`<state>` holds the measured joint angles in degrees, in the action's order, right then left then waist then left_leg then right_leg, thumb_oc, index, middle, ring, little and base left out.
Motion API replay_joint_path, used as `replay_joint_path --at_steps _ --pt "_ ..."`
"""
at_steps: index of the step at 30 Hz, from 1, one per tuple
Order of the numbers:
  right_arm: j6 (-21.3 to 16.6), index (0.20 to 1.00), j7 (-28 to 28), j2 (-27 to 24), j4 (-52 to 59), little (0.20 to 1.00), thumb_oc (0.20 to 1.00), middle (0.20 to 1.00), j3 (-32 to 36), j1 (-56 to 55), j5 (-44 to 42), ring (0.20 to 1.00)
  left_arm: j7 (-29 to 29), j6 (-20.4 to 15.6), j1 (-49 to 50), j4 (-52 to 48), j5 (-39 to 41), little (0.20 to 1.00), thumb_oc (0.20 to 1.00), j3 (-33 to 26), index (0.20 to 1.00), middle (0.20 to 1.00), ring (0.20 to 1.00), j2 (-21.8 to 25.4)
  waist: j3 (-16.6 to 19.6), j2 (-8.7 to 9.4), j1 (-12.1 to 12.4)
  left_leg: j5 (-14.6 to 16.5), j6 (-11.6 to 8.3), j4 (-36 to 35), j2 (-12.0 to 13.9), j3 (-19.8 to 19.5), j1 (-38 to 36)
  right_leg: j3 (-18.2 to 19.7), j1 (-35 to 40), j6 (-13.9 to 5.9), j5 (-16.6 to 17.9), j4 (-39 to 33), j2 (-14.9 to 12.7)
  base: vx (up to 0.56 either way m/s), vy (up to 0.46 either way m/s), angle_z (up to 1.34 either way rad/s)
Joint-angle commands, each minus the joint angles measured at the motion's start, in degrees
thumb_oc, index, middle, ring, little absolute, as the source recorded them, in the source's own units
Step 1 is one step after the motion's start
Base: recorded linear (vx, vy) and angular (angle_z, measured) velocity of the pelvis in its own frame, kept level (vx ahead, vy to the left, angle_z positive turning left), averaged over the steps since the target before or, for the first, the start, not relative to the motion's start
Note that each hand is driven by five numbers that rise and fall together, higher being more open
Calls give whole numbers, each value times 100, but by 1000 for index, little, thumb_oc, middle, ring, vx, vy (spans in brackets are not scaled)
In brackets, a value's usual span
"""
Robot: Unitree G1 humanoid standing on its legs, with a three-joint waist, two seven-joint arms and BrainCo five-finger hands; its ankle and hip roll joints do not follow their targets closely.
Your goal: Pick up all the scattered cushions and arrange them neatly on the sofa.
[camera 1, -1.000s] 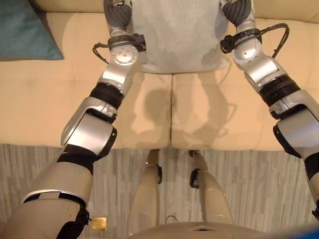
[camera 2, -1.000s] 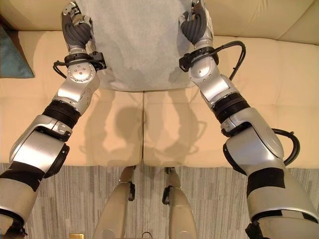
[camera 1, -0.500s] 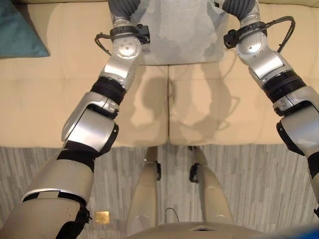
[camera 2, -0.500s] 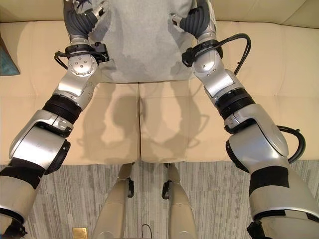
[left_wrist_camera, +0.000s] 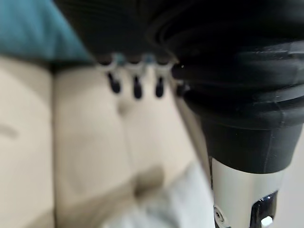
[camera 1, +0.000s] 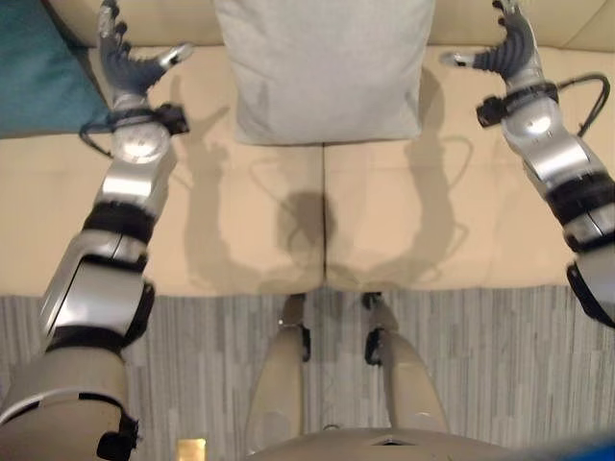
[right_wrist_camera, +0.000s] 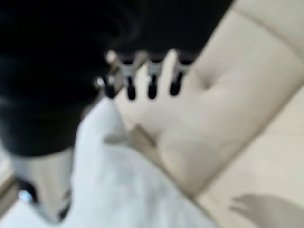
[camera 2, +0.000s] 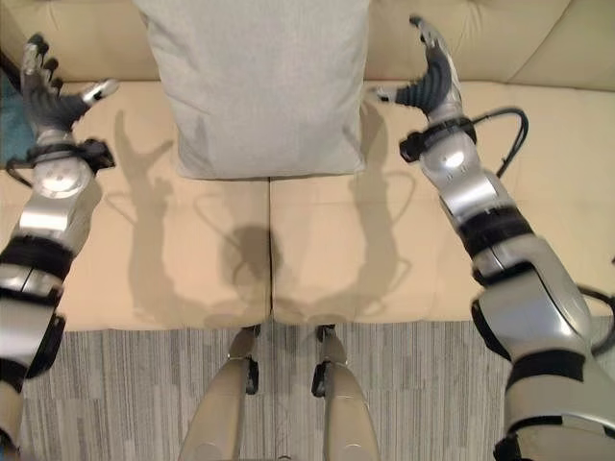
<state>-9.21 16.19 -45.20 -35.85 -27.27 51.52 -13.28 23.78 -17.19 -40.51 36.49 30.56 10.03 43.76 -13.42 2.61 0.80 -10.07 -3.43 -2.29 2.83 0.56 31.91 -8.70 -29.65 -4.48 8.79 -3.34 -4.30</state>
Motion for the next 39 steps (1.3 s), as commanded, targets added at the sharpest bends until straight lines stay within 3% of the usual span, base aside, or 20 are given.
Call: replay_joint_path --at_steps 1,3,4,6,8,11,13,18,23,26,28,29,32,35,39 --pt "-183 1000 -278 -137 -131 1000 1000 1000 178 -306 136 1000 -276 -310 206 -112 64 1000 1000 -219 1000 1000 1000 19 57 138 21 -98 -498 -266 1 -2 -333 -44 208 -540 165 -166 -324 6 -28 12" --pt "-182 1000 -493 51 40 1000 1000 1000 491 -1190 197 1000 -544 -295 1072 -253 215 1000 1000 -530 1000 1000 1000 -287 91 153 11 -31 -486 -271 -5 35 -673 -75 539 -524 101 -166 -307 45 -33 5" --pt "-175 1000 -783 180 282 1000 1000 1000 652 -2012 352 1000 -940 -142 1898 -374 122 1000 1000 -572 1000 1000 1000 -524 128 165 -3 26 -482 -271 0 61 -993 -122 880 -515 24 -166 -291 45 -22 5" --pt "-144 1000 -891 189 347 1000 1000 1000 748 -2336 449 1000 -1086 -113 2260 -436 -49 1000 1000 -686 1000 1000 1000 -510 168 157 -20 55 -469 -271 2 60 -1126 -134 989 -507 -8 -166 -277 56 -11 10" --pt "-138 1000 -1091 644 310 1000 1000 1000 1067 -3467 695 1000 -1376 93 3391 -447 -326 1000 1000 -756 1000 1000 1000 -1078 254 124 -72 172 -435 -262 51 107 -1605 -173 1424 -495 -141 -166 -266 103 -8 5" --pt "-60 1000 -1186 951 -119 1000 1000 1000 1200 -3881 880 1000 -1616 284 3836 -92 -538 1000 1000 -746 1000 1000 1000 -1350 344 98 -113 238 -411 -255 91 143 -1893 -181 1687 -485 -234 -152 -245 79 -20 0" --pt "72 1000 -1256 1256 -812 1000 1000 1000 1324 -4308 1208 1000 -1842 572 4120 856 -1291 1000 1000 -545 1000 1000 1000 -1636 513 45 -215 336 -370 -243 146 226 -2307 -132 2034 -460 -411 -33 -185 110 -24 -13" --pt "245 1000 -1266 1883 -2201 1000 1000 1000 1578 -4815 1375 1000 -2036 938 4237 2523 -1830 1000 1000 -478 1000 1000 1000 -2346 784 -40 -397 423 -375 -219 292 333 -2922 -34 2530 -369 -727 247 -69 62 -71 -20" --pt "376 1000 -1211 2171 -3073 1000 1000 1000 1679 -4984 1477 1000 -2087 1072 4130 3039 -2156 1000 1000 -412 1000 1000 1000 -2532 869 -48 -473 330 -512 -225 410 375 -3108 -69 2889 -266 -833 133 86 -25 -117 -10" --pt "462 1000 -1215 2239 -3316 1000 1000 1000 1681 -4999 1535 1000 -2136 1131 4130 3195 -2252 1000 1000 -388 1000 1000 1000 -2608 941 -27 -487 384 -497 -74 436 370 -3178 -38 3021 -224 -839 55 144 -35 -89 11" --pt "501 1000 -1220 2225 -3439 1000 1000 1000 1655 -4973 1554 1000 -2142 1118 4087 3181 -2254 1000 1000 -339 1000 1000 1000 -2658 901 13 -445 583 -410 413 316 98 -3129 62 3014 -183 -825 116 111 -81 -40 -12" --pt "526 1000 -1226 2210 -3457 1000 1000 1000 1638 -4939 1566 1000 -2129 1107 4059 3144 -2253 1000 1000 -300 1000 1000 1000 -2686 831 46 -400 754 -370 825 95 -274 -3127 204 2990 -148 -807 195 105 -106 -1 -23" --pt "593 1000 -1268 2225 -3568 1000 1000 1000 1667 -4972 1581 1000 -2177 1155 4014 3212 -2251 1000 1000 -230 1000 1000 1000 -2757 884 66 -454 1055 -248 950 -146 -429 -3245 428 2887 -152 -740 262 129 -85 26 -53" --pt "693 1000 -1281 2263 -3697 1000 1000 1000 1647 -4915 1686 1000 -2194 1178 3983 3213 -2089 1000 1000 -196 1000 1000 1000 -2887 907 38 -428 1243 -157 1208 -459 -999 -3389 758 2664 -190 -599 400 160 -85 111 -63" --pt "737 1000 -1254 2309 -3742 1000 1000 1000 1603 -4760 1656 1000 -2176 1185 3827 3273 -2112 1000 1000 -99 1000 1000 1000 -2921 795 32 -497 1434 28 937 -687 -1050 -3436 1135 2259 -433 -244 423 97 -168 172 -93"
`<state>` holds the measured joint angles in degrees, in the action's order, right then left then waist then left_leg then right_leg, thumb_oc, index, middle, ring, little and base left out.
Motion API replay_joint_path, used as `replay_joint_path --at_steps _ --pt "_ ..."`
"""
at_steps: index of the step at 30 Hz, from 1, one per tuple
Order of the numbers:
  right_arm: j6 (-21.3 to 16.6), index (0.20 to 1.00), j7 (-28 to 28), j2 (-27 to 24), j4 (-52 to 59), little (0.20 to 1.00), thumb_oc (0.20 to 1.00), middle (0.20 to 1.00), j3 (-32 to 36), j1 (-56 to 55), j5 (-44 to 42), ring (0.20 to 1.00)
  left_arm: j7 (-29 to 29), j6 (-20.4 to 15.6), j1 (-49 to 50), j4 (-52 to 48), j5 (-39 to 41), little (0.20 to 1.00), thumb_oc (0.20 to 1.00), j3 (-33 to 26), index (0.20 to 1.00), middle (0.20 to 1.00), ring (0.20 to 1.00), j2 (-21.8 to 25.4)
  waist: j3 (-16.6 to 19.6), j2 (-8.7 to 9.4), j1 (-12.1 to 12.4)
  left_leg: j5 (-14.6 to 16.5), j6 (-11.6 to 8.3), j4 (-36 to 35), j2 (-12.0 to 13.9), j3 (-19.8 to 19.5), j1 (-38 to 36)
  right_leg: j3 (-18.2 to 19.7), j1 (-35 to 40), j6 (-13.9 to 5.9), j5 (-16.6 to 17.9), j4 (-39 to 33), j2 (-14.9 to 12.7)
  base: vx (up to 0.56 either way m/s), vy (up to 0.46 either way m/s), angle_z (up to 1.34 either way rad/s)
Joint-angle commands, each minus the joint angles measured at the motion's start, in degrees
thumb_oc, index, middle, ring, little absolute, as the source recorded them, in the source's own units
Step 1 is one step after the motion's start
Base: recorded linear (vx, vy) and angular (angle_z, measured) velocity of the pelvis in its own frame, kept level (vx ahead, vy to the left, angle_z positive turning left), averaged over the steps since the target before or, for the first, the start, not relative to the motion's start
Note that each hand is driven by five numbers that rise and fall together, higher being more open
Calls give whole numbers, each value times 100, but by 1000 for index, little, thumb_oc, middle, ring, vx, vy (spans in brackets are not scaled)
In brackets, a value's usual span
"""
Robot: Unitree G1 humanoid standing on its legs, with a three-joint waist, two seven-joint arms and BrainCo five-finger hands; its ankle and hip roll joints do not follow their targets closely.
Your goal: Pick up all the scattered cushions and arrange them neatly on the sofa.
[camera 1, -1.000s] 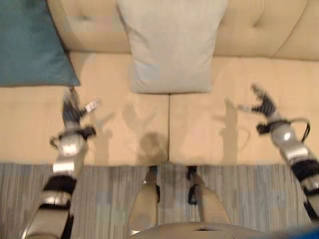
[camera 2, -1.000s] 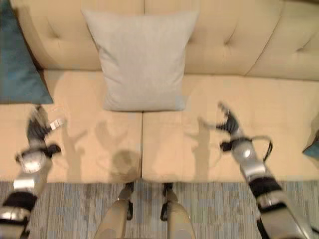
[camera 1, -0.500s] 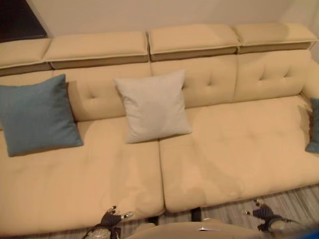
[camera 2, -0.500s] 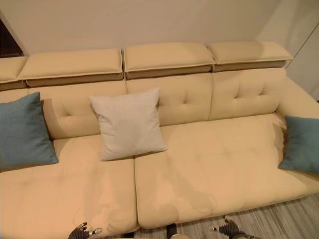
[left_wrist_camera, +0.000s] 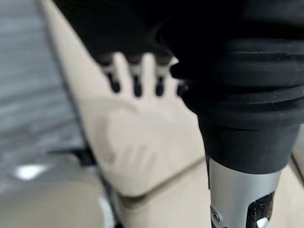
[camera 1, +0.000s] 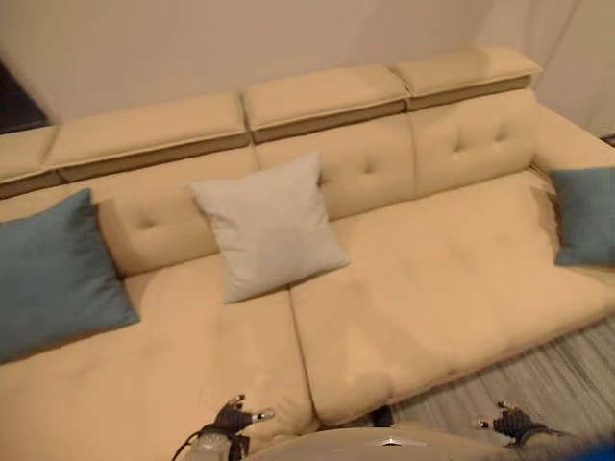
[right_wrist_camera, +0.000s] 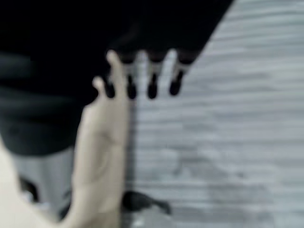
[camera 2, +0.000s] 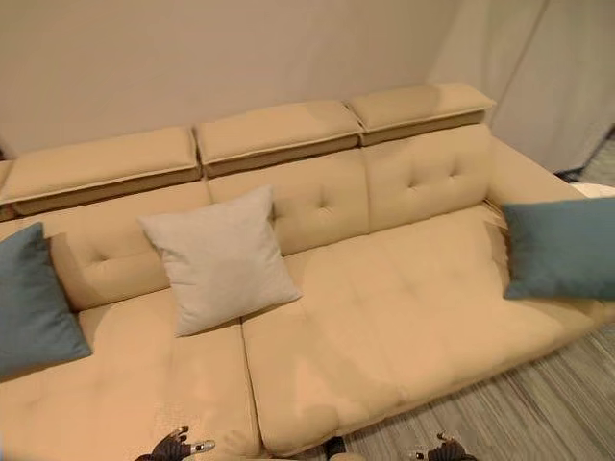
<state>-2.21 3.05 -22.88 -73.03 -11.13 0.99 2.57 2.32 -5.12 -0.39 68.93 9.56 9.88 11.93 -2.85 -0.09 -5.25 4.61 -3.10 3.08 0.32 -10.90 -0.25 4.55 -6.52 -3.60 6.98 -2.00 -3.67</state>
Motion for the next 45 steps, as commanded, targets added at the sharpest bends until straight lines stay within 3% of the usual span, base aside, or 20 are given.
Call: replay_joint_path --at_steps 1,5,6,7,10,16,18,19,23,24,25,26,27,31,32,34,37,42,43,45 --pt "39 1000 62 95 -1 1000 1000 1000 -32 334 78 1000 -23 -19 -217 44 -15 1000 1000 -73 1000 1000 1000 261 -298 325 106 -27 40 336 -511 108 -210 -88 -188 -610 82 252 9 -224 188 -50" --pt "35 1000 72 245 45 1000 1000 1000 -160 513 105 1000 4 -48 -297 73 -221 1000 1000 -57 1000 1000 1000 362 -433 418 166 85 159 167 -547 554 -100 -170 -568 -842 373 81 -57 -265 115 -121" --pt "28 1000 69 274 44 1000 1000 1000 -200 531 138 1000 18 -51 -323 72 -266 1000 1000 -53 1000 1000 1000 410 -489 406 226 38 182 176 -497 676 -45 -482 -592 -793 227 229 -77 -199 41 -126" --pt "37 1000 63 271 52 1000 1000 1000 -256 543 204 1000 35 -43 -314 84 -300 1000 1000 -52 1000 1000 1000 436 -528 354 352 -30 215 148 -429 845 15 -1093 -533 -676 -22 544 -193 -273 77 -127" --pt "18 1000 58 290 -19 1000 1000 1000 -249 438 265 1000 0 18 -223 191 -374 1000 1000 -132 1000 1000 1000 457 -492 262 464 -190 258 -60 -290 1178 7 -1780 -226 -459 -506 1122 -295 -195 48 -117" --pt "51 1000 102 331 -130 1000 1000 1000 -140 336 278 1000 -51 88 -109 282 -367 1000 1000 -259 1000 1000 1000 401 -253 246 740 -190 279 12 -90 1781 127 -2367 615 -441 -914 1081 -482 -114 -89 -77" --pt "56 1000 115 374 -71 1000 1000 1000 -193 391 235 1000 -27 91 -134 273 -331 1000 1000 -277 1000 1000 1000 362 -255 312 717 -180 203 76 23 2021 112 -2204 638 -446 -908 795 -381 -50 -324 -138" --pt "53 1000 127 404 -66 1000 1000 1000 -198 349 125 1000 -16 93 -183 266 -343 1000 1000 -200 1000 1000 1000 324 -283 340 572 -172 132 233 135 2047 91 -1896 670 -378 -910 626 -190 -8 -355 -67" --pt "40 1000 197 390 -90 1000 1000 1000 -92 272 -51 1000 14 104 -319 208 -425 1000 1000 -32 1000 1000 1000 305 -343 414 371 -193 -35 621 344 2183 217 -1794 702 -291 -873 429 -46 -20 -206 -16" --pt "60 1000 206 410 -122 1000 1000 1000 -76 244 -140 1000 20 109 -358 167 -376 1000 1000 0 1000 1000 1000 278 -404 427 357 -196 -69 882 366 2041 231 -1701 792 -212 -889 346 49 0 -191 -10" --pt "74 1000 217 419 -127 1000 1000 1000 -88 261 -178 1000 65 95 -397 148 -331 1000 1000 35 1000 1000 1000 263 -438 424 416 -280 -82 966 203 1702 308 -1570 812 -185 -880 312 91 16 -94 -21" --pt "75 1000 217 420 -127 1000 1000 1000 -87 263 -178 1000 65 95 -399 149 -331 1000 1000 35 1000 1000 1000 264 -426 428 411 -295 -81 954 197 1699 321 -1573 797 -185 -875 310 86 17 -62 -44" --pt "74 1000 230 417 -149 1000 1000 1000 -51 257 -264 1000 93 97 -443 132 -305 1000 1000 123 1000 1000 1000 203 -450 445 502 -203 -25 719 -172 1143 519 -1338 791 -191 -819 237 123 20 -41 -75" --pt "62 1000 272 409 -213 1000 1000 1000 15 228 -346 1000 123 80 -453 128 -271 1000 1000 199 1000 1000 1000 156 -489 464 572 -280 -6 648 -459 765 842 -1100 839 -225 -759 158 173 69 -36 -78" --pt "56 1000 276 421 -220 1000 1000 1000 91 245 -484 1000 139 89 -438 159 -244 1000 1000 175 1000 1000 1000 137 -515 445 614 -335 -20 671 -567 526 938 -870 831 -209 -768 140 237 48 0 -49" --pt "57 1000 276 420 -219 1000 1000 1000 91 245 -484 1000 139 89 -438 160 -244 1000 1000 176 1000 1000 1000 137 -523 445 625 -332 -20 668 -564 535 926 -860 838 -209 -769 141 237 88 57 -76" --pt "67 1000 246 454 -261 1000 1000 1000 244 236 -582 1000 120 120 -327 317 -356 1000 1000 102 1000 1000 1000 116 -412 323 615 -290 158 260 -502 648 530 -596 789 -302 -828 354 267 135 118 -76" --pt "14 1000 232 490 -217 1000 1000 1000 269 377 -663 1000 134 108 -341 240 -339 1000 1000 51 1000 1000 1000 237 -527 215 693 -224 358 57 -330 1047 183 -824 195 -606 -747 1675 148 119 102 -89" --pt "18 1000 246 490 -192 1000 1000 1000 281 419 -687 1000 155 109 -401 193 -339 1000 1000 79 1000 1000 1000 282 -573 174 680 -146 394 31 -290 1080 38 -1155 -58 -600 -685 1987 9 176 54 -98" --pt "17 1000 269 463 -187 1000 1000 1000 274 457 -669 1000 173 94 -450 172 -336 1000 1000 80 1000 1000 1000 293 -574 152 685 -51 373 -88 -254 1164 -169 -1642 -130 -502 -689 1619 -204 211 -9 -42"
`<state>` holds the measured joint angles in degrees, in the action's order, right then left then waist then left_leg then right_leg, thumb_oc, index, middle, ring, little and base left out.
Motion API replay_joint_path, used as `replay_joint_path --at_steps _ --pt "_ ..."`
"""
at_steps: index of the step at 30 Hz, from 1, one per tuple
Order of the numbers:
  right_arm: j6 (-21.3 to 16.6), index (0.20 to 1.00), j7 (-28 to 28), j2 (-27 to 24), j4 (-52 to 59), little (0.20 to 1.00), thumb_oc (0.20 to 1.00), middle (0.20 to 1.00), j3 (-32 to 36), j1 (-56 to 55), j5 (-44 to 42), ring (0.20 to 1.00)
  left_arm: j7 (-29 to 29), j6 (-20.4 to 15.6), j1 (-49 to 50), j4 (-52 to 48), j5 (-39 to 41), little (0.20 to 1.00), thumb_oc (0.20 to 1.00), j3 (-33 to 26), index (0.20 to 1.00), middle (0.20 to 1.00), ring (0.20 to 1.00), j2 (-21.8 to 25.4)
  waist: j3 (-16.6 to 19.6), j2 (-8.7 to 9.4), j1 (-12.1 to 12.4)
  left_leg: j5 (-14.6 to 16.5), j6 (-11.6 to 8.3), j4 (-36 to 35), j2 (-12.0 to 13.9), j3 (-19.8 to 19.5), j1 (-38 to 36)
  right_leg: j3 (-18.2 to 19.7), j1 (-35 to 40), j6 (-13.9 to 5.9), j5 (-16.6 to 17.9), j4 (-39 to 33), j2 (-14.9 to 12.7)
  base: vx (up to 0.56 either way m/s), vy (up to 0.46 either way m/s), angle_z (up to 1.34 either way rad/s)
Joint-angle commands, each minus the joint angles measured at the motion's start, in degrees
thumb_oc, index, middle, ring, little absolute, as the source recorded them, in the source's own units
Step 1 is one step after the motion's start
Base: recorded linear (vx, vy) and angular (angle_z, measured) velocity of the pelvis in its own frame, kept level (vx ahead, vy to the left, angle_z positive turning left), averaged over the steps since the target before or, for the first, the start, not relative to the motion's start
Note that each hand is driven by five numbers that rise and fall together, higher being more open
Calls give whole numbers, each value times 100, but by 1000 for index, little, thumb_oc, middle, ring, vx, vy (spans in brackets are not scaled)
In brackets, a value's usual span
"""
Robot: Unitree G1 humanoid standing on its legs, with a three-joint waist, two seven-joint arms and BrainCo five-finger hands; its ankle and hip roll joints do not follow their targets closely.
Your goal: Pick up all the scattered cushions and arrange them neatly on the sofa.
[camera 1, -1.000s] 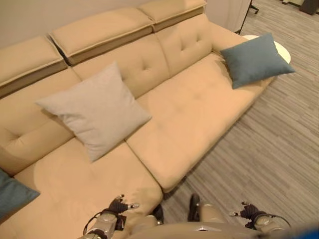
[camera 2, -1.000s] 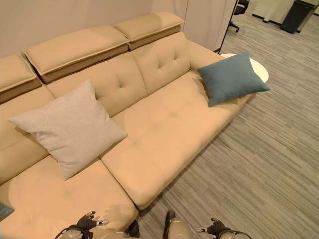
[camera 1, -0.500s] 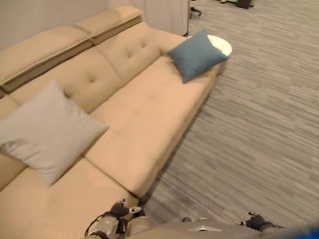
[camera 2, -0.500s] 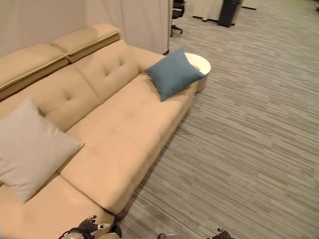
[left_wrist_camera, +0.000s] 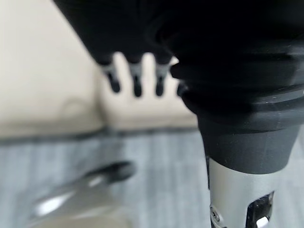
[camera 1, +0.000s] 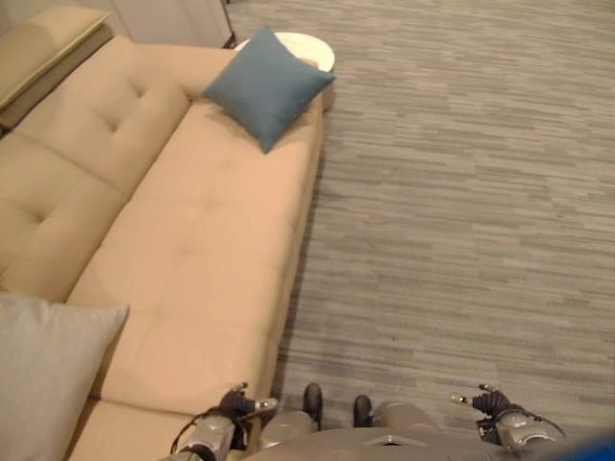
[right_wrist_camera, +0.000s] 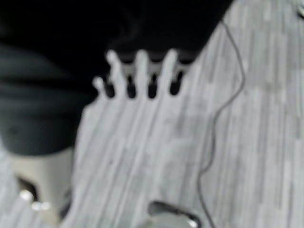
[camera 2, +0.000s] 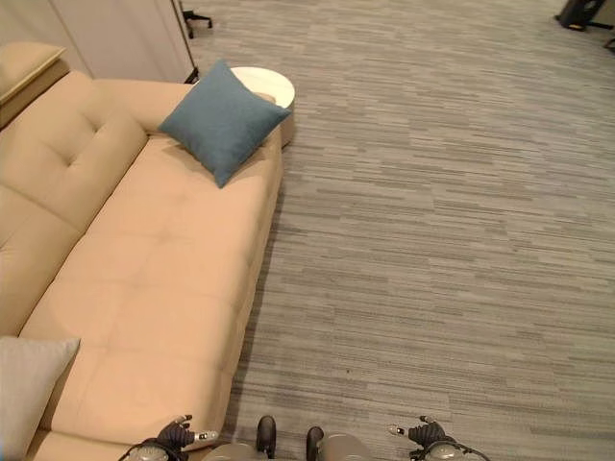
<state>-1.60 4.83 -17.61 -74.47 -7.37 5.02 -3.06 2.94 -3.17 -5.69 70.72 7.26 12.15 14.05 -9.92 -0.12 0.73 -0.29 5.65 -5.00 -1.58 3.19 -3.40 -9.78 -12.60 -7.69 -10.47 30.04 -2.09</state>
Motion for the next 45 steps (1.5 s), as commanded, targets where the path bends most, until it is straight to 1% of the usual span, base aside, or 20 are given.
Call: replay_joint_path --at_steps 1,5,8,9,10,12,15,18,21,23,25,27,29,30,31,34,36,39,42,45 --pt "-60 1000 96 -85 -15 1000 1000 1000 -102 67 -118 1000 106 -114 63 -29 -107 1000 1000 -153 1000 1000 1000 82 145 152 77 487 -511 647 -60 -219 45 -379 411 -41 1144 -1868 -405 230 -66 -40" --pt "-75 1000 69 -64 39 1000 1000 1000 -96 60 -207 1000 105 -125 33 -22 -132 1000 1000 -159 1000 1000 1000 69 122 152 -49 591 -571 541 -37 -341 -270 -460 140 -92 1486 -2514 -391 309 -94 -37" --pt "-75 1000 -48 -46 27 1000 1000 1000 -150 -25 -267 1000 82 -120 9 22 -351 1000 1000 21 1000 1000 1000 7 223 163 -199 637 -639 667 -16 -544 -411 70 228 7 1402 -2460 -150 306 -130 35" --pt "-69 1000 -70 -65 -43 1000 1000 1000 -168 -97 -220 1000 30 -111 6 57 -407 1000 1000 76 1000 1000 1000 -45 301 137 -223 399 -857 1106 65 -549 -393 -69 398 115 1313 -2494 -96 307 -163 86" --pt "-70 1000 -70 -66 -43 1000 1000 1000 -168 -98 -221 1000 30 -111 6 56 -407 1000 1000 76 1000 1000 1000 -46 298 133 -233 409 -861 1121 69 -559 -389 -80 406 117 1311 -2497 -94 269 -179 72" --pt "-115 1000 -90 -70 18 1000 1000 1000 -194 -160 -307 1000 21 -111 -17 15 -387 1000 1000 150 1000 1000 1000 -52 212 238 -228 -74 -1095 2330 123 -529 143 -99 653 252 1276 -2565 -120 165 -217 41" --pt "-91 1000 -104 -84 35 1000 1000 1000 -316 -118 -348 1000 18 -99 -131 -31 -295 1000 1000 244 1000 1000 1000 -67 -32 460 -58 -99 -994 3378 60 -416 902 -142 966 436 1151 -2665 -173 144 -230 25" --pt "-88 1000 -98 -99 38 1000 1000 1000 -267 -38 -475 1000 33 -98 -136 -48 -281 1000 1000 282 1000 1000 1000 -86 -40 490 108 120 -840 2772 -149 -221 1642 -83 1355 407 997 -2926 -100 300 -129 6" --pt "-99 1000 -88 -105 56 1000 1000 1000 -263 -37 -476 1000 36 -98 -122 -35 -299 1000 1000 284 1000 1000 1000 -86 -29 485 133 94 -828 2470 -153 -135 1689 -64 1449 379 963 -2993 -73 203 -27 -11" --pt "-141 1000 -53 -103 96 1000 1000 1000 -252 -35 -506 1000 80 -95 -86 -28 -338 1000 1000 264 1000 1000 1000 -77 14 358 240 -527 -889 1210 -43 -54 1744 29 1767 329 843 -3162 151 413 20 -23" --pt "-161 1000 -44 -100 113 1000 1000 1000 -219 -21 -557 1000 109 -89 -68 13 -330 1000 1000 225 1000 1000 1000 -74 63 340 293 -721 -939 1032 -1 -27 1815 107 1928 299 765 -3196 198 386 46 -15" --pt "-156 1000 -78 -78 119 1000 1000 1000 -216 -7 -547 1000 113 -88 -36 74 -325 1000 1000 154 1000 1000 1000 -64 130 345 298 -601 -869 839 24 1 1647 141 2011 279 660 -3158 205 283 67 -44" --pt "-224 1000 -36 -9 190 1000 1000 1000 -140 -36 -541 1000 118 -91 49 117 -337 1000 1000 89 1000 1000 1000 -82 299 364 294 -415 -706 916 -84 -37 1403 113 1962 121 549 -2573 66 446 165 -60" --pt "-249 1000 -42 16 239 1000 1000 1000 -123 -40 -562 1000 110 -88 53 72 -315 1000 1000 109 1000 1000 1000 -56 269 384 320 -236 -555 993 -176 -61 1221 186 1681 -35 809 -1638 -47 282 134 -23" --pt "-249 1000 -42 15 239 1000 1000 1000 -122 -39 -562 1000 110 -88 52 73 -315 1000 1000 109 1000 1000 1000 -57 282 377 322 -242 -557 992 -167 -61 1238 188 1666 -33 821 -1645 -38 196 126 -17" --pt "-242 1000 -12 54 265 1000 1000 1000 -207 83 -443 1000 139 -82 -4 -50 -283 1000 1000 142 1000 1000 1000 -23 89 264 302 29 -320 1033 -188 -34 833 -18 1007 -237 1625 -193 -327 172 146 0" --pt "-235 1000 2 89 253 1000 1000 1000 -248 113 -383 1000 156 -78 -37 -75 -255 1000 1000 165 1000 1000 1000 -11 10 134 249 133 -273 1009 -139 -154 598 -159 665 -143 1587 220 -445 240 132 -13" --pt "-221 1000 5 117 253 1000 1000 1000 -361 143 -308 1000 180 -102 -75 -101 -176 1000 1000 158 1000 1000 1000 12 -16 132 147 211 -309 816 -198 -471 258 -146 258 -18 1363 -517 -321 317 -10 11" --pt "-217 1000 -5 110 297 1000 1000 1000 -384 171 -380 1000 183 -115 -106 -59 -236 1000 1000 178 1000 1000 1000 -11 -58 237 -9 379 -400 724 -312 -749 0 348 136 -27 1395 -2008 -69 324 -91 44" --pt "-215 1000 -2 105 297 1000 1000 1000 -399 174 -406 1000 161 -132 -123 14 -288 1000 1000 175 1000 1000 1000 -15 -26 268 -101 491 -453 732 -343 -973 -97 706 22 -77 1577 -2611 -14 333 -92 90"
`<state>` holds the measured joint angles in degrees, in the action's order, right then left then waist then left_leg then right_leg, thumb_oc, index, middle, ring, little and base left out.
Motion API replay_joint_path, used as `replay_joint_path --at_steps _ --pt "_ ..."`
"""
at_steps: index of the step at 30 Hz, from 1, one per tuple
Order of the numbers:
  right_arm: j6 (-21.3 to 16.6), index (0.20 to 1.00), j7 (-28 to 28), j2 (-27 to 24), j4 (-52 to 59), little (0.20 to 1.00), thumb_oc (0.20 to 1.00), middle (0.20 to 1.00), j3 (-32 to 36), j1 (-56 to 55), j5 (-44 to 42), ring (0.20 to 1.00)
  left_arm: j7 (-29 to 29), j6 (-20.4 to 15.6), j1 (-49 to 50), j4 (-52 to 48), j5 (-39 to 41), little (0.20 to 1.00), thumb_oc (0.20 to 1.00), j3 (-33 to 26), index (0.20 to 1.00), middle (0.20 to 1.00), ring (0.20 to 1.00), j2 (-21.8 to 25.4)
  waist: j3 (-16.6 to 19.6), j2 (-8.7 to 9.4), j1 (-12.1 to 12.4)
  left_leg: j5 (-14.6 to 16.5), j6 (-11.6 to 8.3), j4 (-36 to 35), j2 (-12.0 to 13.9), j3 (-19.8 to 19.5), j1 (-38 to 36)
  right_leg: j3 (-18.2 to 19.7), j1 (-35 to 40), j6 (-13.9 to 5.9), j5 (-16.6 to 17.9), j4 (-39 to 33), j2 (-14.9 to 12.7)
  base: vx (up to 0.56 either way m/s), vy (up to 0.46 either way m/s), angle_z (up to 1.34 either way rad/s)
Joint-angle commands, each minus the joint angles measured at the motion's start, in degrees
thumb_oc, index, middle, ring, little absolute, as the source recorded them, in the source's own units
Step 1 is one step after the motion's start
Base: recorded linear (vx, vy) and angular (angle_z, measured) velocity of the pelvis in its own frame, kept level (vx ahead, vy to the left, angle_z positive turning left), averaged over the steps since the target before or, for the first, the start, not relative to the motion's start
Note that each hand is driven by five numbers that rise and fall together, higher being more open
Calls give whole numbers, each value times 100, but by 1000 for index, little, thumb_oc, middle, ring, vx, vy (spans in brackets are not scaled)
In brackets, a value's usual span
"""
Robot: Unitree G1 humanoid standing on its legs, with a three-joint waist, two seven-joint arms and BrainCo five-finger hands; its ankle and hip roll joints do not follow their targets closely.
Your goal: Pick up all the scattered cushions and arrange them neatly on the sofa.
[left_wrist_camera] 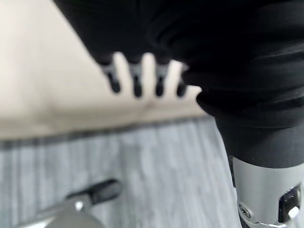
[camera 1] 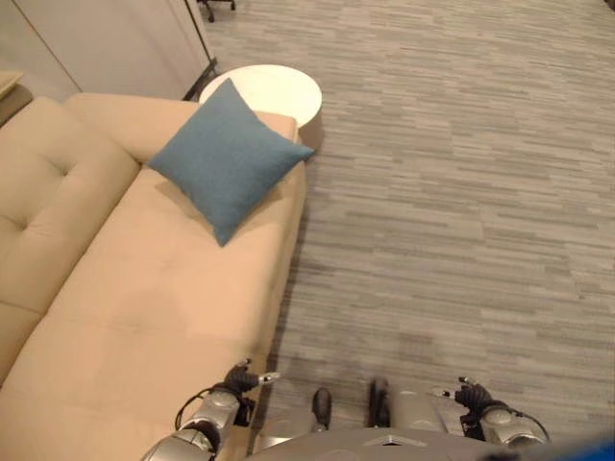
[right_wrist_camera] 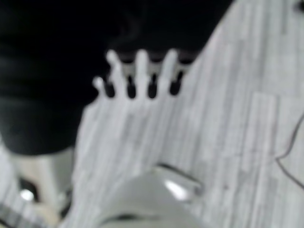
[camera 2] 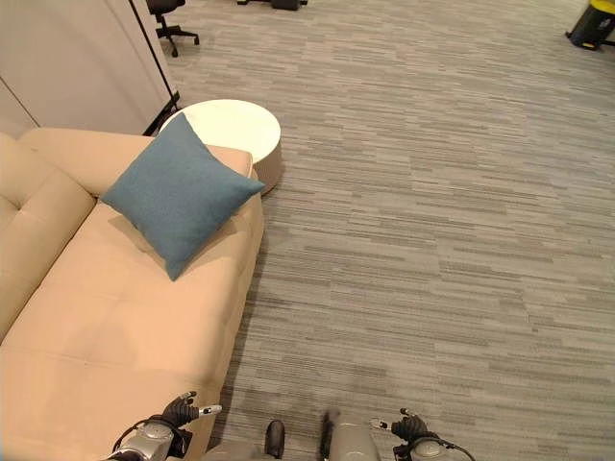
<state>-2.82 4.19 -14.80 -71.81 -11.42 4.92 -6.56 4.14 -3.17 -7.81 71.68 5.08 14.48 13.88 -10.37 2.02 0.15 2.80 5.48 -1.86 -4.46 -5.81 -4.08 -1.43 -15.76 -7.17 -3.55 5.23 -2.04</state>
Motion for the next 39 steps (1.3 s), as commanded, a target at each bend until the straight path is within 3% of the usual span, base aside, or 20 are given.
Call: replay_joint_path --at_steps 1,3,5,6,8,10,11,14,17,20,23,24,25,27,28,29,33,34,35,39 --pt "-90 1000 44 -171 4 1000 1000 1000 -12 155 -14 1000 19 -159 118 2 -95 1000 1000 -69 1000 1000 1000 -18 45 84 -75 248 -504 550 -90 -277 -141 -76 299 -150 978 -112 6 337 -106 87" --pt "-101 1000 29 -162 2 1000 1000 1000 -19 100 4 1000 15 -157 187 66 -119 1000 1000 -98 1000 1000 1000 -50 130 107 -60 282 -552 697 -93 -356 -198 -148 469 -81 962 -137 -24 422 -173 90" --pt "-103 1000 48 -205 1 1000 1000 1000 -39 26 -17 1000 8 -135 223 77 -36 1000 1000 -79 1000 1000 1000 -94 237 115 -84 70 -848 1325 24 -424 -62 -327 713 89 797 -114 6 406 -250 118" --pt "-115 1000 70 -244 -7 1000 1000 1000 -32 -24 -75 1000 -10 -129 184 50 -15 1000 1000 -24 1000 1000 1000 -98 161 242 -82 -222 -969 2132 182 6 448 -442 979 210 704 -189 -88 205 -189 60" --pt "-106 1000 72 -255 -12 1000 1000 1000 -26 -40 -110 1000 -20 -128 149 28 48 1000 1000 -25 1000 1000 1000 -102 86 299 -31 -259 -967 2530 218 150 706 -518 1117 278 646 -230 -97 101 -182 94" --pt "-82 1000 103 -256 -15 1000 1000 1000 37 -54 -246 1000 -7 -105 116 -24 111 1000 1000 11 1000 1000 1000 -78 -25 381 48 -196 -905 2821 299 785 1308 -818 1379 344 464 -302 -137 128 -229 96" --pt "-82 1000 103 -256 -16 1000 1000 1000 37 -54 -246 1000 -7 -105 116 -24 111 1000 1000 12 1000 1000 1000 -78 -26 373 47 -179 -904 2844 305 782 1317 -821 1380 344 460 -300 -130 147 -137 60" --pt "-87 1000 81 -239 -39 1000 1000 1000 53 -104 -244 1000 -10 -103 162 -6 37 1000 1000 6 1000 1000 1000 -74 29 373 81 -54 -760 1984 322 1327 1570 -999 1582 308 309 -395 -72 209 -57 36" --pt "-123 1000 97 -224 -10 1000 1000 1000 42 -162 -219 1000 13 -97 261 7 14 1000 1000 -84 1000 1000 1000 -51 107 243 175 -760 -869 833 526 1643 1667 -1025 1877 282 121 -491 175 295 11 31" --pt "-130 1000 91 -214 -16 1000 1000 1000 39 -137 -180 1000 16 -85 293 45 19 1000 1000 -178 1000 1000 1000 -19 114 246 234 -972 -916 598 567 1846 1573 -1035 2106 287 -1 -458 260 302 37 -10" --pt "-123 1000 64 -122 -22 1000 1000 1000 9 -91 -45 1000 1 -65 434 145 77 1000 1000 -329 1000 1000 1000 5 331 289 347 -730 -669 389 408 1629 1198 -1068 2133 78 -171 241 77 371 131 -11" --pt "-123 1000 64 -121 -21 1000 1000 1000 9 -91 -44 1000 1 -65 434 145 77 1000 1000 -329 1000 1000 1000 6 328 292 350 -730 -667 384 404 1633 1192 -1065 2130 75 -181 256 72 248 147 3" --pt "-130 1000 58 -116 -13 1000 1000 1000 4 -103 -9 1000 -16 -66 443 145 76 1000 1000 -327 1000 1000 1000 -4 336 289 380 -637 -574 378 341 1595 1077 -1127 2056 -36 -94 685 -64 135 120 16" --pt "-138 1000 41 -111 38 1000 1000 1000 10 -50 -32 1000 -8 -69 416 90 113 1000 1000 -338 1000 1000 1000 48 244 272 326 -528 -423 325 267 1494 832 -1032 1614 -224 495 1624 -253 196 166 11" --pt "-144 1000 65 -84 65 1000 1000 1000 -1 -4 -58 1000 14 -61 354 67 125 1000 1000 -292 1000 1000 1000 97 160 179 247 -462 -370 309 309 1357 701 -948 1274 -218 667 2173 -235 197 136 32" --pt "-140 1000 59 -74 59 1000 1000 1000 -8 9 -65 1000 21 -69 337 71 135 1000 1000 -290 1000 1000 1000 111 159 137 238 -418 -361 260 323 1298 609 -979 1121 -154 578 2231 -275 200 93 60" --pt "-147 1000 62 -80 77 1000 1000 1000 -56 54 -69 1000 43 -102 279 31 204 1000 1000 -284 1000 1000 1000 125 133 103 148 -368 -422 128 295 1056 395 -845 892 -44 420 1563 -223 166 -8 51" --pt "-141 1000 70 -85 106 1000 1000 1000 -66 83 -78 1000 51 -117 253 18 203 1000 1000 -270 1000 1000 1000 135 131 105 116 -338 -451 123 282 989 374 -707 755 -28 433 1123 -227 218 -72 21" --pt "-134 1000 73 -91 115 1000 1000 1000 -66 111 -113 1000 53 -134 217 24 227 1000 1000 -291 1000 1000 1000 133 101 146 16 -255 -481 139 214 800 263 -262 701 -79 597 403 -155 219 -71 22" --pt "-117 1000 81 -84 81 1000 1000 1000 -67 132 -151 1000 72 -160 175 98 292 1000 1000 -336 1000 1000 1000 120 98 179 -55 -120 -520 207 169 540 142 130 648 -143 814 0 -116 178 -81 53"
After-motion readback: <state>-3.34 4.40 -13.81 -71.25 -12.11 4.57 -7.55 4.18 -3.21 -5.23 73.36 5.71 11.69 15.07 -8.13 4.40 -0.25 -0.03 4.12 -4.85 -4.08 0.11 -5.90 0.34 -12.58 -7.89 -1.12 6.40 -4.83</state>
